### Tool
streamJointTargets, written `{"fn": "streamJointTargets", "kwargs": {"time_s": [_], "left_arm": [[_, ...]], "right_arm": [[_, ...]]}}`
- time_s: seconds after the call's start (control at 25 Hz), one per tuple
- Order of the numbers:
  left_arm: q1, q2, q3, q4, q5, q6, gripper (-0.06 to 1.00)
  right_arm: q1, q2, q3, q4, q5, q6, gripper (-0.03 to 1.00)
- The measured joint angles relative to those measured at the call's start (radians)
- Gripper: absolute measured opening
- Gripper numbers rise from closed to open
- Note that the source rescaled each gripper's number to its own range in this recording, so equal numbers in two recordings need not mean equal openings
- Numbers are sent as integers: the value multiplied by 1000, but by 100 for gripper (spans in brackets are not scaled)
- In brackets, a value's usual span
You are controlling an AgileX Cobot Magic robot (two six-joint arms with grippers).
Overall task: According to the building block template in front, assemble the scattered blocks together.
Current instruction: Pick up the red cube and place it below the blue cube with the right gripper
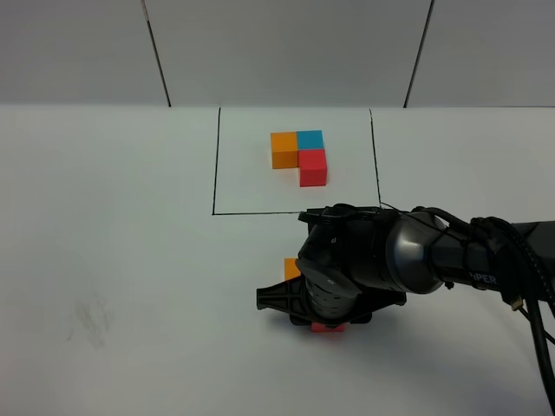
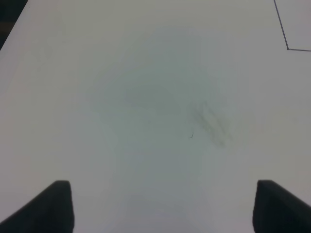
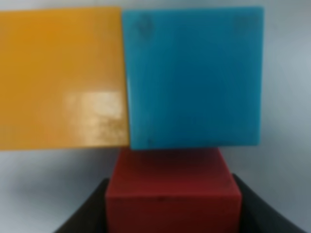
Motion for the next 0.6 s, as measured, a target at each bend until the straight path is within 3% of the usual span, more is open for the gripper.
{"fn": "streamJointTargets", "kwargs": {"time_s": [0.6], "left_arm": [[0,0,0,0,0,0,65]], "right_arm": [[-2,8,-4,-11,22,32,20]]}}
